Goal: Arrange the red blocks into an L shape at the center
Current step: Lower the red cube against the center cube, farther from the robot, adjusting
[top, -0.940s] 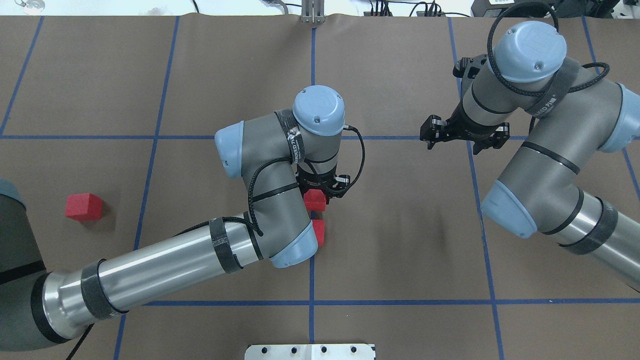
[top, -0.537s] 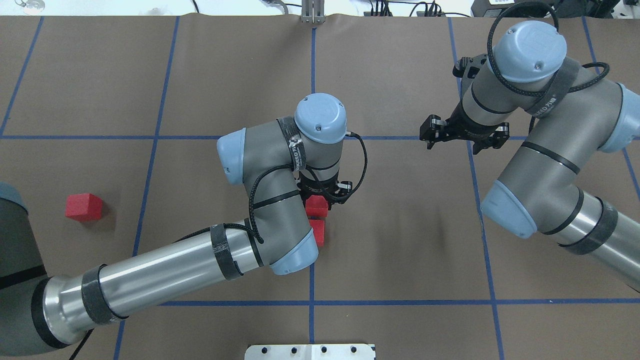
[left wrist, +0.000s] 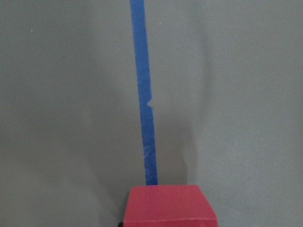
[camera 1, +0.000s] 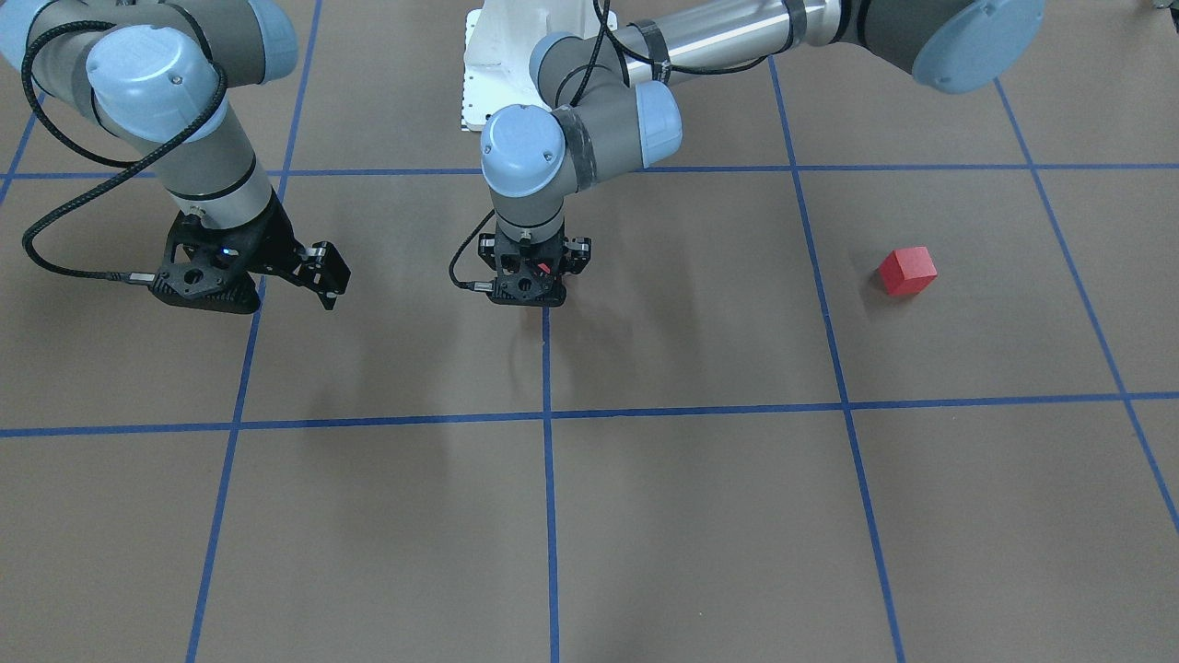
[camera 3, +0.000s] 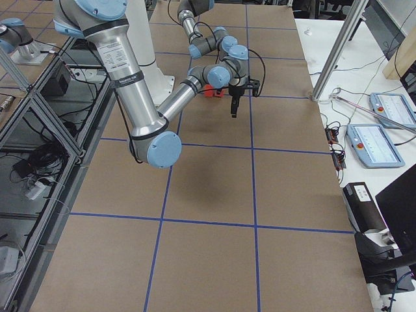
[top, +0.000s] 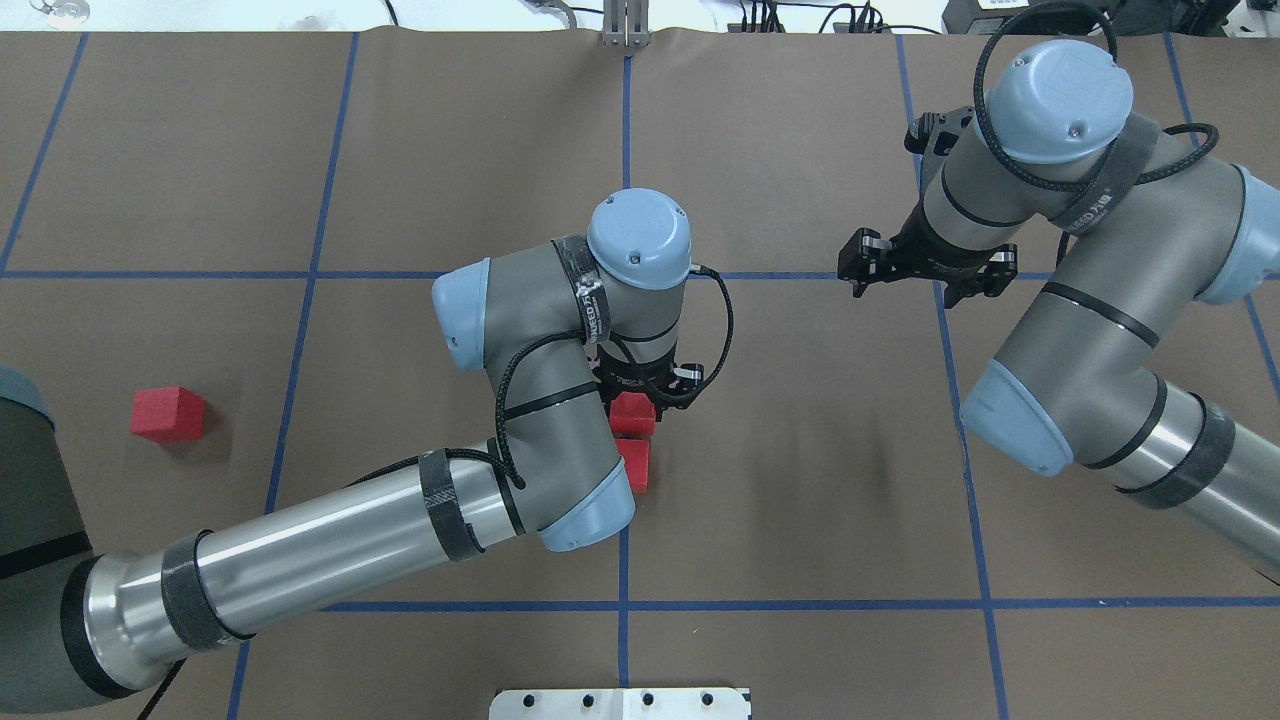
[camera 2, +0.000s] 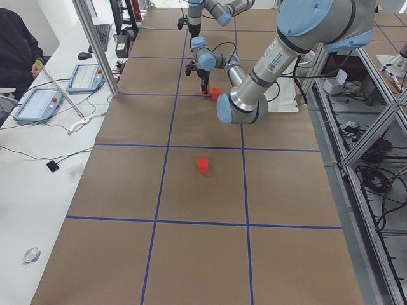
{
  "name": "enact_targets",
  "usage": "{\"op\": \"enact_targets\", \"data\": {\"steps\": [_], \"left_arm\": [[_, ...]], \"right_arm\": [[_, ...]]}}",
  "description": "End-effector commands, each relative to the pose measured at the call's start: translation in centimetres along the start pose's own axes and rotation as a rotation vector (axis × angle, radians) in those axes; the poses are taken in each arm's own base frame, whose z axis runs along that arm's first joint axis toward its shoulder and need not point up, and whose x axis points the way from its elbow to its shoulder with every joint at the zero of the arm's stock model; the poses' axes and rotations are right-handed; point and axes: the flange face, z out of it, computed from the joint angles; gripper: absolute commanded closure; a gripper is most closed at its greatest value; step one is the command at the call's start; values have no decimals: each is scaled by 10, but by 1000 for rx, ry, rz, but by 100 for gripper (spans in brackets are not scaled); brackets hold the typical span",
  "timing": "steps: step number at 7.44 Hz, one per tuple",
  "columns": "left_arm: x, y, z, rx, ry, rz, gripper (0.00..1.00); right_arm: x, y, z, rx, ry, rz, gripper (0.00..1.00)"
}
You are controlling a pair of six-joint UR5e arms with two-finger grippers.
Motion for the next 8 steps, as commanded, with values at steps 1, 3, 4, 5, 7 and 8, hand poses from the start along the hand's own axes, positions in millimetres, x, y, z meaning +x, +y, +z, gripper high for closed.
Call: {"op": "enact_targets", "data": {"steps": [1, 3, 4, 5, 7, 8], "left_arm": [[0, 1, 1, -2, -2, -2, 100], [0, 1, 1, -2, -2, -17, 100], [0, 1, 1, -3, -1, -17, 100], [0, 1, 0, -2, 0, -18, 100], [-1, 1, -1, -2, 2, -20, 100], [-3, -2, -3, 2, 3, -22, 100]], "right_arm": [[-1, 0, -1, 1, -1, 2, 1], [-1, 0, -1, 1, -1, 4, 1], [-2, 0, -1, 0, -3, 4, 1], [-2, 0, -1, 0, -3, 4, 1], [-3, 0, -1, 1, -4, 4, 1], [-3, 1, -3, 2, -6, 3, 1]]}}
